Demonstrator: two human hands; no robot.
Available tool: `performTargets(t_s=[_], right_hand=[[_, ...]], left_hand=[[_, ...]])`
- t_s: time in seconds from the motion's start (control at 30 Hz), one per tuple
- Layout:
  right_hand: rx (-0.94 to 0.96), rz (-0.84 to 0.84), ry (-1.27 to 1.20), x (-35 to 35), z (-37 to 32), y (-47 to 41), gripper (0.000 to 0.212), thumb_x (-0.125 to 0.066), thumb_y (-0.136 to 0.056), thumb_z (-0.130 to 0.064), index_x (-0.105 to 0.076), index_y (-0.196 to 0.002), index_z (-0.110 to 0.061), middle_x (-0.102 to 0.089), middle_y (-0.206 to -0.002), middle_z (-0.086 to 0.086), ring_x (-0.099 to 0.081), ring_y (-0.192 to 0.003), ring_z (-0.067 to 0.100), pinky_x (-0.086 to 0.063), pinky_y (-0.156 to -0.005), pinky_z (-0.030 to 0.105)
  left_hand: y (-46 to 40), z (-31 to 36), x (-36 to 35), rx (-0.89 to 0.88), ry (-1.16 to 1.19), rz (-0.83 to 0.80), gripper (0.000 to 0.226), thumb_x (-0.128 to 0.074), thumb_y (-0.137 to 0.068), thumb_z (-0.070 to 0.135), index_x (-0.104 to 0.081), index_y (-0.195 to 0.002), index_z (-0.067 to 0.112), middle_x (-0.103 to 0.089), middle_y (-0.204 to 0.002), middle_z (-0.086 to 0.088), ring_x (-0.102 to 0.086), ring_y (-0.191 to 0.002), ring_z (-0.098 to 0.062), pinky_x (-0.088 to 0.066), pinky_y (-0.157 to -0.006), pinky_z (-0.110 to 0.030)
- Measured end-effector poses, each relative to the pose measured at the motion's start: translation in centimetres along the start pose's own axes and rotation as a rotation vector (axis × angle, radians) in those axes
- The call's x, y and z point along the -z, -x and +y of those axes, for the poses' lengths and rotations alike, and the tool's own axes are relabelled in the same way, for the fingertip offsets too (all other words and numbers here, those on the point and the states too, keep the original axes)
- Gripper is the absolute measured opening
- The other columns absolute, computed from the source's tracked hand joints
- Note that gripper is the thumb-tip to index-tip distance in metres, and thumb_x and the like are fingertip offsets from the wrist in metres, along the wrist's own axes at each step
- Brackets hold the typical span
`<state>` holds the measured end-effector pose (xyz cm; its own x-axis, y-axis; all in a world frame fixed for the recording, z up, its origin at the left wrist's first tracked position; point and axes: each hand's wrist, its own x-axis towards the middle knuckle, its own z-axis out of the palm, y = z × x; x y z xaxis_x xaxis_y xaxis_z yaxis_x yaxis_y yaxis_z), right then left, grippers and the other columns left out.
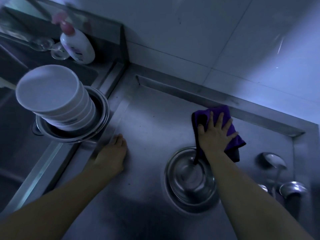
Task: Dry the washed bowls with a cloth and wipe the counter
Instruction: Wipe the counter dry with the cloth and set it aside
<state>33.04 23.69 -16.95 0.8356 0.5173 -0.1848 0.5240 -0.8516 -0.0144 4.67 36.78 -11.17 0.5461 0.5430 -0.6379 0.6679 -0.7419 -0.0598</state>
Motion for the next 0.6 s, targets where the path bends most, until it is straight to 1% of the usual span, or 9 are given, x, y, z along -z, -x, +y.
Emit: performTargets(t_s=[0.1,0.2,0.27,0.33,0.37,0.43,0.47,0.5,0.6], right_hand=[[0.048,-0.012,-0.013,-0.5,-3.1,1.7,0.069,-0.026,-0.092,-0.058,-0.004,-0.151,-0.033,0.005,-0.16,0.006,0.011,-0.144,0.036,0.002,-0.108,0.068],[0.249,-0.007,0.001,-1.3,-7.5,3.7,0.069,-0.027,-0.091,-0.059,-0.002,-0.151,-0.034,0.004,-0.16,0.006,0.011,-0.144,0.036,0.006,-0.108,0.066],[0.36,-0.013,0.011,-1.8,-10.1,5.0,0.069,-0.025,-0.091,-0.06,-0.001,-0.15,-0.034,0.004,-0.16,0.006,0.012,-0.143,0.037,0.008,-0.107,0.066],[0.449,-0.015,0.02,-2.4,-11.8,6.7,0.068,-0.022,-0.09,-0.06,-0.001,-0.15,-0.035,0.002,-0.16,0.006,0.012,-0.143,0.037,0.008,-0.108,0.066],[0.491,-0.014,0.03,-2.6,-12.4,7.6,0.067,-0.02,-0.09,-0.06,-0.001,-0.15,-0.035,0.002,-0.16,0.006,0.012,-0.143,0.038,0.009,-0.108,0.066],[0.569,-0.013,0.044,-3.2,-13.2,9.6,0.067,-0.018,-0.09,-0.06,-0.001,-0.15,-0.035,0.002,-0.16,0.006,0.012,-0.143,0.038,0.011,-0.108,0.065],[0.603,-0.016,0.048,-3.5,-13.4,10.7,0.067,-0.018,-0.09,-0.06,-0.001,-0.15,-0.035,0.002,-0.16,0.006,0.013,-0.143,0.037,0.011,-0.108,0.065],[0.636,-0.019,0.053,-3.7,-13.6,11.8,0.068,-0.018,-0.09,-0.06,-0.002,-0.15,-0.034,0.002,-0.16,0.006,0.013,-0.143,0.037,0.01,-0.108,0.066],[0.73,-0.029,0.06,-4.4,-13.8,15.2,0.069,-0.025,-0.089,-0.059,-0.008,-0.15,-0.032,-0.001,-0.16,0.007,0.01,-0.144,0.036,0.01,-0.108,0.066]], left_hand=[[0.1,-0.5,-0.6,-0.018,0.068,0.04,0.096,-0.069,-0.08,0.03,-0.006,-0.147,0.002,0.001,-0.158,-0.013,-0.004,-0.146,-0.025,-0.022,-0.112,-0.03],[0.1,-1.3,-1.6,-0.037,0.127,0.093,0.099,-0.071,-0.078,0.032,-0.006,-0.148,0.005,0.0,-0.158,-0.01,-0.002,-0.146,-0.023,-0.015,-0.114,-0.028],[0.1,-1.9,-2.7,-0.04,0.185,0.154,0.097,-0.072,-0.077,0.03,-0.01,-0.149,0.008,-0.004,-0.159,-0.008,-0.005,-0.146,-0.021,-0.014,-0.114,-0.027],[0.7,-2.4,-3.9,-0.052,0.227,0.249,0.09,-0.072,-0.077,0.027,-0.02,-0.148,0.009,-0.014,-0.158,-0.008,-0.015,-0.144,-0.022,-0.017,-0.114,-0.029],[1.2,-2.6,-4.5,-0.065,0.222,0.311,0.086,-0.075,-0.074,0.024,-0.029,-0.145,0.006,-0.025,-0.154,-0.011,-0.027,-0.141,-0.026,-0.024,-0.113,-0.032],[2.4,-3.0,-6.1,-0.079,0.242,0.415,0.078,-0.086,-0.058,0.013,-0.054,-0.127,-0.002,-0.053,-0.133,-0.019,-0.055,-0.118,-0.035,-0.045,-0.097,-0.041],[2.9,-3.3,-7.1,-0.073,0.277,0.476,0.071,-0.088,-0.052,0.007,-0.06,-0.117,-0.004,-0.061,-0.122,-0.021,-0.062,-0.106,-0.038,-0.05,-0.088,-0.046],[3.7,-3.6,-7.9,-0.061,0.326,0.511,0.064,-0.086,-0.055,0.002,-0.062,-0.114,-0.005,-0.063,-0.117,-0.022,-0.063,-0.101,-0.04,-0.051,-0.086,-0.048],[6.3,-4.1,-9.6,0.045,0.522,0.549,0.046,-0.066,-0.078,0.0,-0.058,-0.123,0.001,-0.057,-0.129,-0.016,-0.052,-0.117,-0.035,-0.041,-0.099,-0.042]])
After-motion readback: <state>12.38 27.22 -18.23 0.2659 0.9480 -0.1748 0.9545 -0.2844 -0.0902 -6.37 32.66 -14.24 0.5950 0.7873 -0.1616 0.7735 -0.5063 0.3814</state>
